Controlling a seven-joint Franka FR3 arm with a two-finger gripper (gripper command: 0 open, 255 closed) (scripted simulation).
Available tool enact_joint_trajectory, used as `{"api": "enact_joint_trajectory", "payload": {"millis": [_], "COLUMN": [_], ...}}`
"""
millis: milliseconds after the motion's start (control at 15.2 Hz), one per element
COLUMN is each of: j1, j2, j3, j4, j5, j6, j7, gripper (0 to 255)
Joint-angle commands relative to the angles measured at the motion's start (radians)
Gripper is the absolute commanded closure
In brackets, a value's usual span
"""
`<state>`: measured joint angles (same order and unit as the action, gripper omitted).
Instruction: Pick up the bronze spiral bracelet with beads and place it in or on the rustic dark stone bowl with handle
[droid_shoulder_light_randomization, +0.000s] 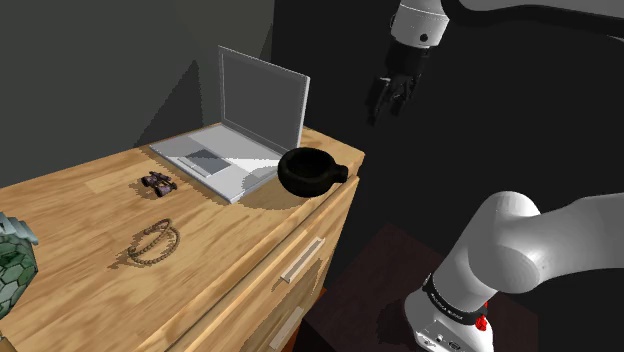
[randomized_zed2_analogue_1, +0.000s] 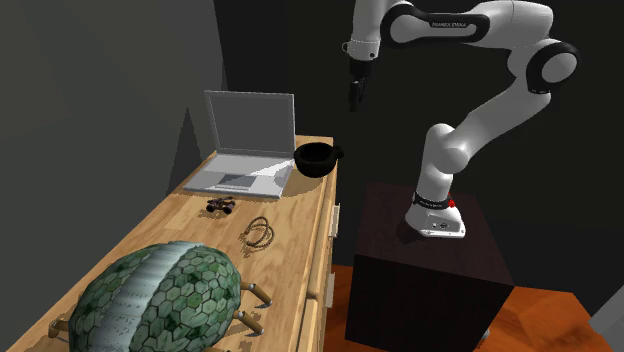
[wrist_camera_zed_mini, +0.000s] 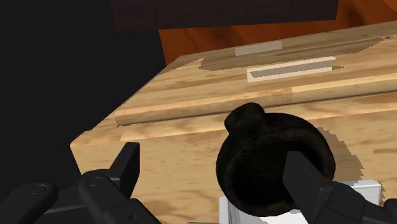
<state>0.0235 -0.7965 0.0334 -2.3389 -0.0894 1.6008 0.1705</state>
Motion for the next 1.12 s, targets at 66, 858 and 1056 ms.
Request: {"api": "enact_joint_trajectory", "payload": {"millis": [66, 858, 1056], "j1": [0.005, 0.044, 0.045], "j2": [0.014, 0.284, 0.377], "j3": [0.022, 0.284, 0.348], "j4": [-0.002, 0.079, 0.128], "j5": [0.011, 0.085, 0.078], "j6": [0.013, 0.162, 0.193], "j7": [0.026, 0.336, 0.418], "gripper": [0, 0, 0]}}
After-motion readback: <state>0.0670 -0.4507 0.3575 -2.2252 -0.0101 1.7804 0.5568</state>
